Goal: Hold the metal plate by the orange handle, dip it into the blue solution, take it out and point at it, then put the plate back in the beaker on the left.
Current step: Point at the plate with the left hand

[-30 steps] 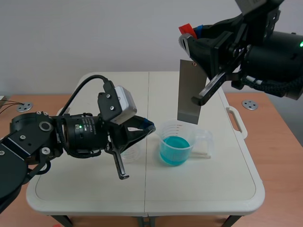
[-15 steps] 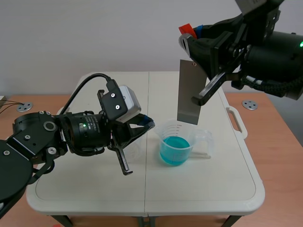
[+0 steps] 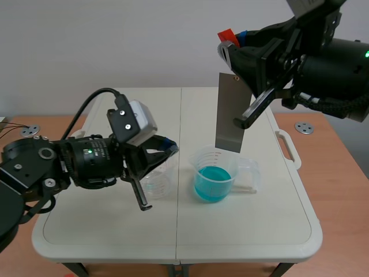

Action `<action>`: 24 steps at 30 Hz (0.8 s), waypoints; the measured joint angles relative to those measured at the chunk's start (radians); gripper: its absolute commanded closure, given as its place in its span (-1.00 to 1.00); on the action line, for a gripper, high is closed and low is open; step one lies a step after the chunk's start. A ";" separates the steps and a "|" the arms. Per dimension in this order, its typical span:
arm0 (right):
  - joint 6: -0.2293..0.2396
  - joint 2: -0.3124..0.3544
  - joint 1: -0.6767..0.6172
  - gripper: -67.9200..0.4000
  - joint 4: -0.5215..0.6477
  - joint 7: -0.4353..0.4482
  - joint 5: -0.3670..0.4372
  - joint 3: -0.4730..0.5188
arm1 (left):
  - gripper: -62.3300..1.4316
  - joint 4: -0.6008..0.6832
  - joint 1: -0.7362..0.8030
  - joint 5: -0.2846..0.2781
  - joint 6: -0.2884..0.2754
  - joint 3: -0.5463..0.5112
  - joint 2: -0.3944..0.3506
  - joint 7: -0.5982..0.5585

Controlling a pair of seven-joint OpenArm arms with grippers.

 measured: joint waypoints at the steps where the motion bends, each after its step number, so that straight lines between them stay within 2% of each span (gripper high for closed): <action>1: 0.000 0.000 0.000 0.96 0.000 0.000 0.000 0.000 | 0.90 0.010 0.016 -0.023 0.000 -0.016 -0.030 -0.002; 3: 0.000 0.000 0.000 0.96 0.000 0.000 0.000 0.000 | 0.90 0.047 0.061 -0.056 0.000 -0.056 -0.100 -0.013; 8: 0.000 0.000 0.000 0.96 0.000 0.000 0.000 0.000 | 0.90 0.161 0.242 -0.195 0.002 -0.195 -0.278 -0.080; 14: 0.000 0.000 0.000 0.96 0.000 0.000 0.000 0.000 | 0.90 0.205 0.548 -0.335 0.002 -0.440 -0.431 -0.195; 17: 0.000 0.000 0.000 0.96 0.000 0.000 0.000 0.000 | 0.90 0.204 0.721 -0.370 0.003 -0.563 -0.469 -0.212; 19: 0.000 0.000 0.000 0.96 0.000 0.000 0.000 0.000 | 0.90 0.201 0.833 -0.369 0.003 -0.628 -0.472 -0.219; 24: 0.000 0.000 0.000 0.96 0.000 0.002 0.000 -0.006 | 0.90 0.164 1.061 -0.369 0.007 -0.657 -0.468 -0.219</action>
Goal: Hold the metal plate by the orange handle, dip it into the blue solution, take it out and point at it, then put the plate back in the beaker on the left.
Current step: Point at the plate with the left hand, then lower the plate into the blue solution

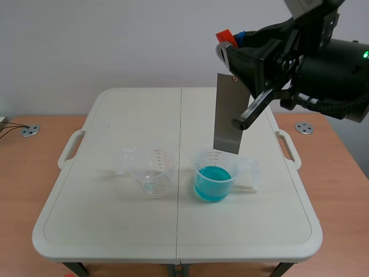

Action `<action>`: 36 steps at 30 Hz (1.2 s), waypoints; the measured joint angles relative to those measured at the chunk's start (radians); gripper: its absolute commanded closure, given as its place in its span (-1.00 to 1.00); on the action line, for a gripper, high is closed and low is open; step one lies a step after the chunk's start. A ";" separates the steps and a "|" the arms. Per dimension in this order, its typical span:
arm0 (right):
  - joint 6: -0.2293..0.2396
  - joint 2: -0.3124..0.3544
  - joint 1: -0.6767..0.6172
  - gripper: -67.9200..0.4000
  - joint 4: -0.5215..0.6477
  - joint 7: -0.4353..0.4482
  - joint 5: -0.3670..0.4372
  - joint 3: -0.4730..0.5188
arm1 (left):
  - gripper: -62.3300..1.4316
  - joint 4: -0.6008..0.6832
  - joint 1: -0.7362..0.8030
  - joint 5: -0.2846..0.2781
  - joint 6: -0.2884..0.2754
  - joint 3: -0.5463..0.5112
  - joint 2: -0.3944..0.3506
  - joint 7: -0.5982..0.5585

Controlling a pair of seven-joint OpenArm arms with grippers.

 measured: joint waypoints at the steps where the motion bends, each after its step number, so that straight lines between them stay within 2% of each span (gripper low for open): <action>1: 0.000 0.000 0.000 0.96 0.000 0.001 0.000 0.000 | 0.90 -0.016 0.033 0.000 0.000 0.009 0.002 0.000; 5: 0.000 0.000 0.002 0.96 -0.003 0.005 0.000 0.000 | 0.90 -0.087 0.105 0.001 0.000 0.065 0.014 0.002; 10: 0.000 0.000 0.026 0.96 -0.072 0.025 0.000 -0.004 | 0.90 -0.201 0.085 0.003 0.001 0.158 0.074 0.004; 14: 0.000 0.000 0.051 0.96 -0.130 0.028 0.000 -0.034 | 0.90 -0.259 0.068 0.056 0.008 0.244 0.134 0.010; 18: 0.000 0.000 0.070 0.96 -0.177 0.037 0.000 -0.062 | 0.90 -0.296 0.063 0.094 0.061 0.319 0.187 0.009; 22: 0.000 0.000 0.076 0.96 -0.225 0.063 0.000 -0.064 | 0.90 -0.342 0.045 0.098 0.124 0.367 0.221 0.009; 30: -0.001 0.000 0.075 0.96 -0.333 0.136 -0.001 -0.064 | 0.90 -0.425 -0.011 0.097 0.241 0.444 0.237 0.003; 36: -0.004 0.000 0.087 0.96 -0.418 0.165 -0.001 -0.100 | 0.90 -0.467 -0.047 0.087 0.316 0.459 0.240 0.000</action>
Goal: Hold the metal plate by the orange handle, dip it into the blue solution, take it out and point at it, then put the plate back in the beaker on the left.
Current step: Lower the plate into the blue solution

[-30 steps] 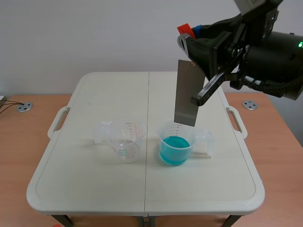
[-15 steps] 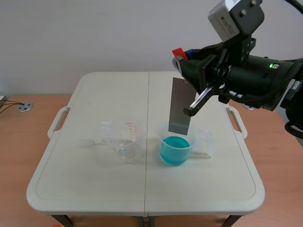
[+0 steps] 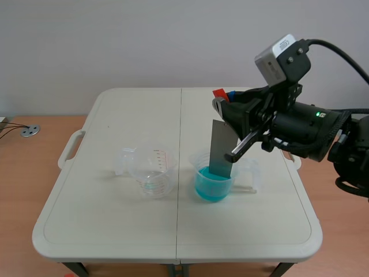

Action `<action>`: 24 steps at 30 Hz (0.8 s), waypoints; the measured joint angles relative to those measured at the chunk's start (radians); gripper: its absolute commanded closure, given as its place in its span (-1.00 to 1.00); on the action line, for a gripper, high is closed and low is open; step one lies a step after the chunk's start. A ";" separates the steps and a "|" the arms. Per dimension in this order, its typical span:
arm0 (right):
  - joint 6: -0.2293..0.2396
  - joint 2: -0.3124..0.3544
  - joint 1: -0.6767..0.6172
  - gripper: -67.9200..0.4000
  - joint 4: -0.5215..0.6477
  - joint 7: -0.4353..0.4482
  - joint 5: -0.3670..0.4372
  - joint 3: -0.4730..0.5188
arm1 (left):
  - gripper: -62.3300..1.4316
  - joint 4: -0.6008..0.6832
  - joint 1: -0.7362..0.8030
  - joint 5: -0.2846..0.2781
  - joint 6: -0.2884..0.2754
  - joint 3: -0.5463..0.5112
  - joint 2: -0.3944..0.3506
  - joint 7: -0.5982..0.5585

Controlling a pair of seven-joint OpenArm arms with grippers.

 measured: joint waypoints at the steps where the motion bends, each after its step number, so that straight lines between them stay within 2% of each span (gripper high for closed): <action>1: 0.000 0.000 0.006 0.96 -0.019 0.003 0.000 -0.008 | 0.90 -0.005 -0.005 0.000 0.002 0.000 0.002 0.000; 11: -0.003 -0.002 0.050 0.96 -0.163 0.060 -0.003 -0.023 | 0.90 -0.039 -0.012 0.000 -0.002 0.000 0.016 0.000; 17: -0.003 -0.002 0.052 0.96 -0.172 0.079 -0.044 -0.023 | 0.90 -0.039 -0.021 0.000 -0.002 0.000 0.016 0.000; 24: -0.003 -0.002 0.052 0.96 -0.172 0.081 -0.045 -0.023 | 0.90 -0.039 -0.020 0.000 -0.002 0.000 0.016 0.000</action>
